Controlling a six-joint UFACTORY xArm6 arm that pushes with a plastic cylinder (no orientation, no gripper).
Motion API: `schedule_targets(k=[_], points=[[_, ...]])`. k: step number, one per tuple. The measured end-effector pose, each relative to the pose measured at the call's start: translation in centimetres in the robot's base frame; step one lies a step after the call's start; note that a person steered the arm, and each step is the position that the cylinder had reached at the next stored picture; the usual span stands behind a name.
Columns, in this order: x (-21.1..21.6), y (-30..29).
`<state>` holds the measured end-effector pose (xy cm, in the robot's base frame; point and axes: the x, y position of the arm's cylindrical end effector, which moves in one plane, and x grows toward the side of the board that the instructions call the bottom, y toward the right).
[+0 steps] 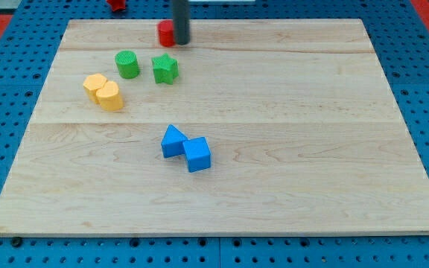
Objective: Push red circle towards top left of the board
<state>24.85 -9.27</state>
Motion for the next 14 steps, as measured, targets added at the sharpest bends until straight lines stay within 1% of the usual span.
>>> schedule_targets(k=[1,2,3,4,6,7,8,9,11,13,14], points=[[-1.9,-2.7],[-2.3,-0.1],[-1.6,0.0],[-2.1,2.0],[-3.0,2.8],[-5.0,2.6],[-5.6,-0.3],[-5.5,-3.9],[-4.2,-5.0],[-1.9,-5.0],[-1.1,-7.6]])
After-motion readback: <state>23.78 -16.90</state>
